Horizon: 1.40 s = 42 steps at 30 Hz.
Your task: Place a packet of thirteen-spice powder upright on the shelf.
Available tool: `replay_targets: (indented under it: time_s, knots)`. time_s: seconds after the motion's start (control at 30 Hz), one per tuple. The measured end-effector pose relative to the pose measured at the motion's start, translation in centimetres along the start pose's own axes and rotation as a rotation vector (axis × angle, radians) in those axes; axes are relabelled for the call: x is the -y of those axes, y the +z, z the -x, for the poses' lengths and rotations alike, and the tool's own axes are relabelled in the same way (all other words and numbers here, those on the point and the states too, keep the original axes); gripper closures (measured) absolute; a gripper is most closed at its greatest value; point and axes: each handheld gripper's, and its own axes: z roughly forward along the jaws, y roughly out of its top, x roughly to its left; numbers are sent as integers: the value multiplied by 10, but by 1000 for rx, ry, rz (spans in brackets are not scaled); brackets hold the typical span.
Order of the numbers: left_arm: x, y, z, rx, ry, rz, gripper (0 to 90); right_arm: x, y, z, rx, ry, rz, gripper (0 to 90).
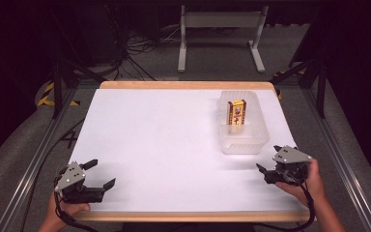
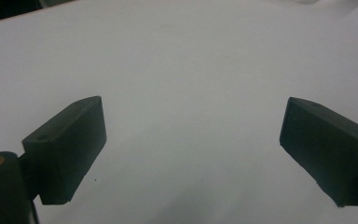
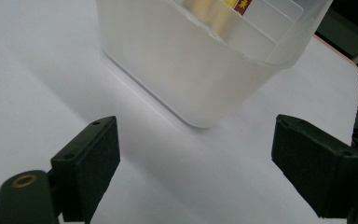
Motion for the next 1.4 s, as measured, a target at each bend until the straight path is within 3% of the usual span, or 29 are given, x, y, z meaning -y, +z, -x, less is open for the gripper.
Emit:
replay_targets:
  time_s: [0.27, 0.77, 1.07, 1.4]
  knots:
    - [0, 0, -1, 2, -3, 4, 78, 25, -2, 0, 3, 57, -14, 134]
    - [-1, 2, -3, 17, -1, 13, 78, 58, -13, -3, 51, 174, 27, 102]
    - [0, 3, -2, 28, 5, 10, 78, 52, -19, -7, 82, 189, 71, 93]
    - [-1, 4, -4, 22, 3, 12, 78, 53, -13, -12, 80, 150, 42, 93]
